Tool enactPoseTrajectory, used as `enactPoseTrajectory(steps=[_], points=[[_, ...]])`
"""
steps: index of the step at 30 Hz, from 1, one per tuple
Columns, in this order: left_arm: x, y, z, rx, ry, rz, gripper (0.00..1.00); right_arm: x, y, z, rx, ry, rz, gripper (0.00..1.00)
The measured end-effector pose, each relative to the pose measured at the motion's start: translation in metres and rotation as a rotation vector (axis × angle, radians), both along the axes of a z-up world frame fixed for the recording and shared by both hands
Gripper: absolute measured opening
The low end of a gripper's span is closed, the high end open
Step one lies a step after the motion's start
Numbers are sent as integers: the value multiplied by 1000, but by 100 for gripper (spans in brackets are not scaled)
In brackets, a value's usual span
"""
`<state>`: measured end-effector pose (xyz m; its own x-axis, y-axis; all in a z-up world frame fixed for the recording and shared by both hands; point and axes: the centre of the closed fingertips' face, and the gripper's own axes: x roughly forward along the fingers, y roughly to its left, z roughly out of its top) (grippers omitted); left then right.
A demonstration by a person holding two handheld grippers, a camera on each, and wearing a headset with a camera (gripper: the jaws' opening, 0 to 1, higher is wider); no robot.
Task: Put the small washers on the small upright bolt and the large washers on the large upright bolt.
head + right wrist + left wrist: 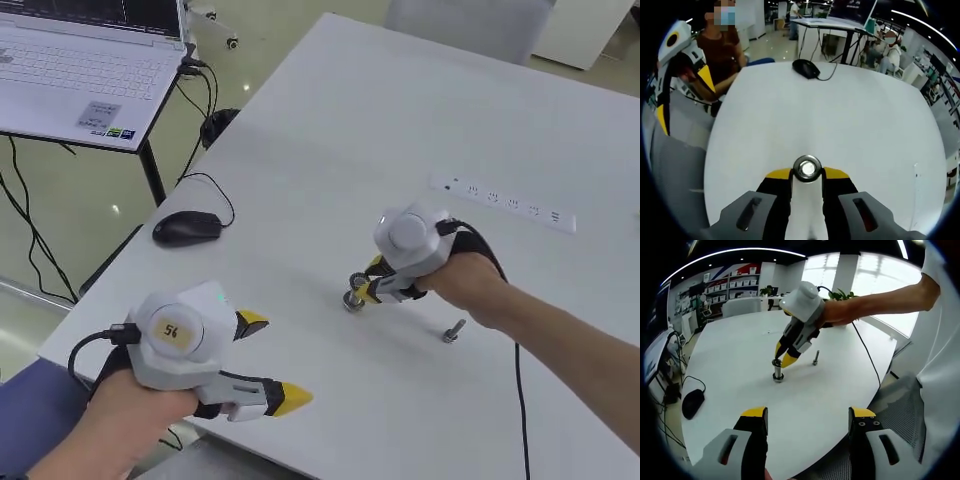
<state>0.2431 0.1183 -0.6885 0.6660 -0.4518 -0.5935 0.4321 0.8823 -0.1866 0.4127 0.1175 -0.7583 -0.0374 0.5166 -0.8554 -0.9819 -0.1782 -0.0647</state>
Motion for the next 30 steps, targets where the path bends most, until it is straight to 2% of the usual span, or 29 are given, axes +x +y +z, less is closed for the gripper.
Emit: enactPoseTrajectory(steps=[21, 30], points=[[-1, 1, -2, -2, 6, 6, 65, 1, 1, -17, -39, 11, -9, 23], [-1, 0, -3, -3, 6, 2, 65, 2, 1, -19, -54, 25, -31, 23]])
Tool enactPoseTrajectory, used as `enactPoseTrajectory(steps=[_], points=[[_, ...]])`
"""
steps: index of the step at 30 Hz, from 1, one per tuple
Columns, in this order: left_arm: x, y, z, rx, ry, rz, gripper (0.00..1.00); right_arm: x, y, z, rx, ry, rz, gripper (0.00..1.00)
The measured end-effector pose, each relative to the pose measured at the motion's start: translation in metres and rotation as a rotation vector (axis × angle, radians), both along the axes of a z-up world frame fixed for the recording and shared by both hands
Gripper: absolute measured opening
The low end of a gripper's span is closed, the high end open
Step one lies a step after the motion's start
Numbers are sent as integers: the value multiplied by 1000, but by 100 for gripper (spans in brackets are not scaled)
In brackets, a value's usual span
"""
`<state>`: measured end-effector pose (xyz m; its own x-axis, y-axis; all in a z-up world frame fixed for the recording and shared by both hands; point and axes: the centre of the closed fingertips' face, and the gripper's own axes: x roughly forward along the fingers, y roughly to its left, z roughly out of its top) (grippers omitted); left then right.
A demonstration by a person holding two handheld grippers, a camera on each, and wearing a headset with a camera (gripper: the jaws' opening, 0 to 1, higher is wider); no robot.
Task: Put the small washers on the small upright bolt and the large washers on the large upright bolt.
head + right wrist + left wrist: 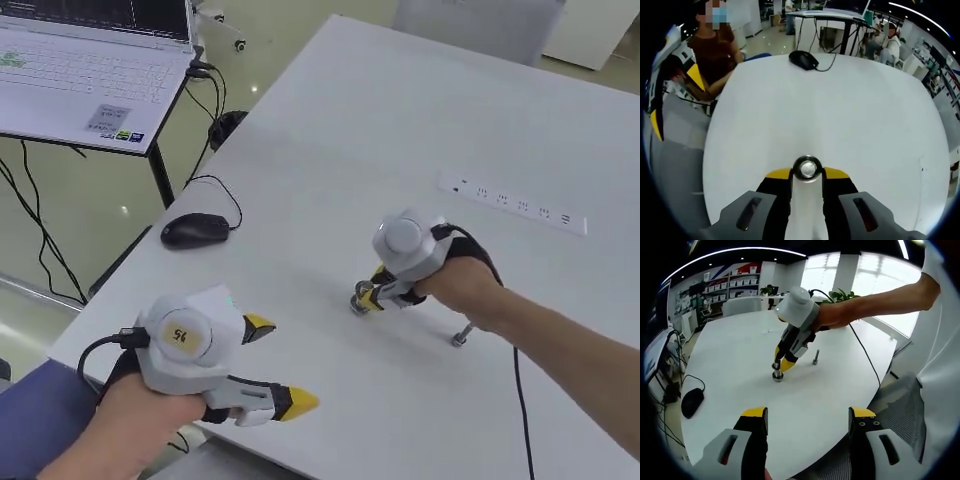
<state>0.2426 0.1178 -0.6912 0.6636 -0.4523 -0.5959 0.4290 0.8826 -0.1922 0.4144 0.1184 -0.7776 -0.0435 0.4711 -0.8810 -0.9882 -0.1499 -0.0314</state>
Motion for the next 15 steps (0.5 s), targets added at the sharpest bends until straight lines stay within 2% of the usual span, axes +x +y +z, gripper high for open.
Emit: enactPoseTrajectory(steps=[3, 10, 15], points=[[-1, -1, -1, 5, 2, -5, 65, 0, -1, 1, -6, 0, -9, 23], [-2, 0, -1, 1, 4, -1, 65, 0, -2, -9, -42, -15, -4, 23], [-2, 0, -1, 0, 4, 2, 65, 0, -2, -18, -57, -8, -12, 23]])
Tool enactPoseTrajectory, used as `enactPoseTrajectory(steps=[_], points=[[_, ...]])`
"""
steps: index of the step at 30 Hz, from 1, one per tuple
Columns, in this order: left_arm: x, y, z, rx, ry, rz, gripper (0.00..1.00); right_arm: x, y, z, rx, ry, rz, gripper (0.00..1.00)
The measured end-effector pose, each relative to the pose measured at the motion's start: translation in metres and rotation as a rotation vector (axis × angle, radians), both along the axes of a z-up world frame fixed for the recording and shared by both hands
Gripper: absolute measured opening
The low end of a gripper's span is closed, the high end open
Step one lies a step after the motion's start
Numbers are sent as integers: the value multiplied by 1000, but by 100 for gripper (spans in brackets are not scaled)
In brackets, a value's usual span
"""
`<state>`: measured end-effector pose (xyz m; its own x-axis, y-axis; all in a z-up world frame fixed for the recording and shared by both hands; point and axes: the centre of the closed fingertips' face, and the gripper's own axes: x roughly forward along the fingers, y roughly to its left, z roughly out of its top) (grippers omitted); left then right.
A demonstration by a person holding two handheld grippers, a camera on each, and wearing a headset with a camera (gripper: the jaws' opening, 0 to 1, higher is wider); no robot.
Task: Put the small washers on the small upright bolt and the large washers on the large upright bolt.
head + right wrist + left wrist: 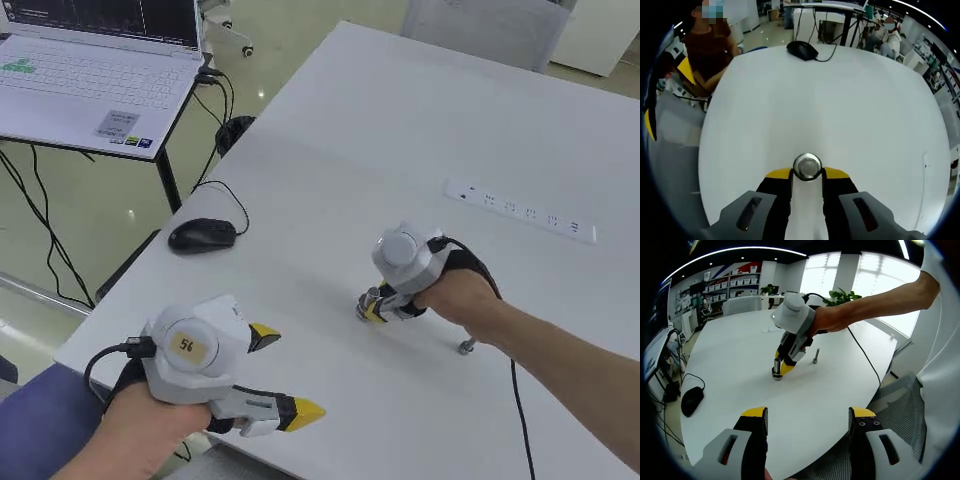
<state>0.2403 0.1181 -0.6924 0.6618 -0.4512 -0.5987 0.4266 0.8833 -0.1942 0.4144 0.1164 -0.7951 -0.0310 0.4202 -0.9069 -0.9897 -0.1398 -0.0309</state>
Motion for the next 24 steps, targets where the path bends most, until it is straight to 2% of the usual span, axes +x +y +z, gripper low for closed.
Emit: enactPoseTrajectory(steps=[6, 12, 18, 24], points=[[0, 1, 1, 2, -1, 4, 65, 1, -1, -12, -14, 13, -27, 23], [-1, 2, 1, 2, -1, 10, 65, 2, -1, -15, -6, 18, -45, 24], [1, 3, 3, 3, -9, 13, 65, -1, -6, -12, -5, 21, -53, 26], [1, 2, 3, 2, -13, 10, 65, -4, -14, -3, 27, 32, -97, 31]])
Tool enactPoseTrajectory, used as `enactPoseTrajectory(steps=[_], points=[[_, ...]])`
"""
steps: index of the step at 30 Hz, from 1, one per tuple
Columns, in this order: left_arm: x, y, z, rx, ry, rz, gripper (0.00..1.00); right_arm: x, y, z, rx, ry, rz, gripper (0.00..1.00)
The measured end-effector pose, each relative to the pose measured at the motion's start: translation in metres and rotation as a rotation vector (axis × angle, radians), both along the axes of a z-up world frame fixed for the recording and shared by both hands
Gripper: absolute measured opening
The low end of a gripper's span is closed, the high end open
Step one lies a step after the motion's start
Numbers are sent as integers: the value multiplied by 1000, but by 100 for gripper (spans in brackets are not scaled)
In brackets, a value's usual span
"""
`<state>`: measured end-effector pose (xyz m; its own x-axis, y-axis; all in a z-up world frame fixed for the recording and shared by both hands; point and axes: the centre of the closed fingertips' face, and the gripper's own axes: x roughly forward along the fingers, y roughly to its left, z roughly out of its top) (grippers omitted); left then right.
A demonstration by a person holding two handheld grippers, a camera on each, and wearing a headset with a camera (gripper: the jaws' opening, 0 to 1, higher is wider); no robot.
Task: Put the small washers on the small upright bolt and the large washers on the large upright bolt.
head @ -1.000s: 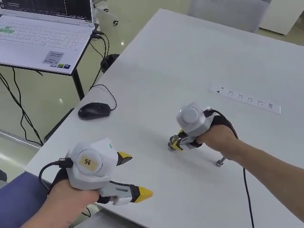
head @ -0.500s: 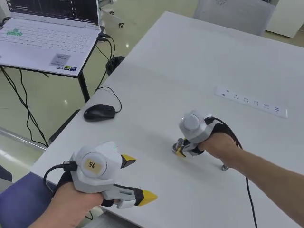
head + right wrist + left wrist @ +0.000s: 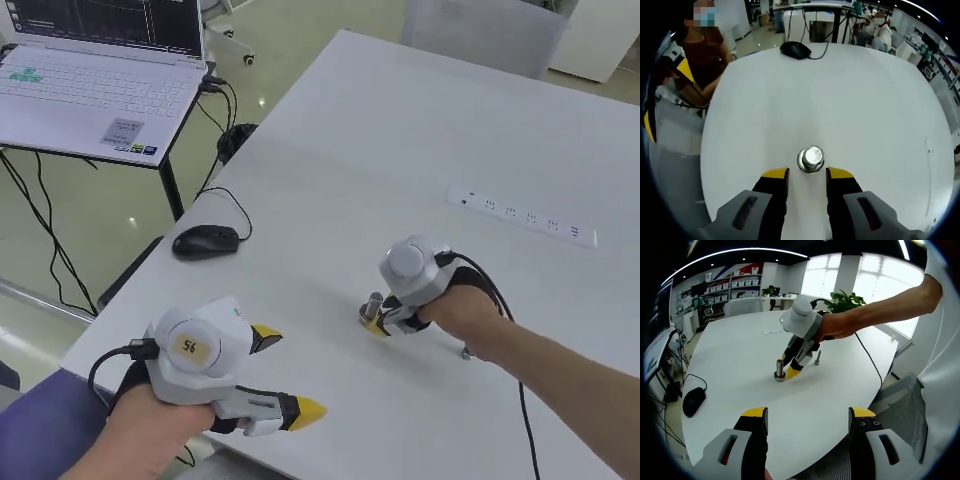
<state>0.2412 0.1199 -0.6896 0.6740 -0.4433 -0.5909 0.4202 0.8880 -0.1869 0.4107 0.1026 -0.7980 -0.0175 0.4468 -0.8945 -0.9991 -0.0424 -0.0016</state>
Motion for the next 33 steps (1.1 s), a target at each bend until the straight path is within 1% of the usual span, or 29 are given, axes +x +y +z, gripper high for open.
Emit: enactPoseTrajectory(steps=[7, 10, 13, 17, 20, 25, 29, 33], points=[[0, -1, 0, -2, -8, -6, 64, -4, -16, 10, 39, 16, -52, 33], [-1, -2, 0, -3, -10, -6, 64, -5, -22, 18, 70, 15, -68, 34], [-2, -2, 1, -8, -15, -4, 63, -9, -30, 28, 114, 21, -93, 35], [-3, -3, 1, -4, -18, -12, 63, -13, -45, 39, 147, 1, -103, 35], [-4, -4, 2, -1, -21, -19, 63, -16, -53, 47, 192, 9, -135, 37], [-5, -6, 1, -5, -23, -22, 63, -19, -75, 57, 261, 30, -214, 38], [-5, -6, 1, -5, -24, -28, 63, -21, -96, 61, 284, 28, -262, 39], [-4, -6, 2, -5, -26, -29, 63, -20, -121, 64, 318, 34, -336, 42]])
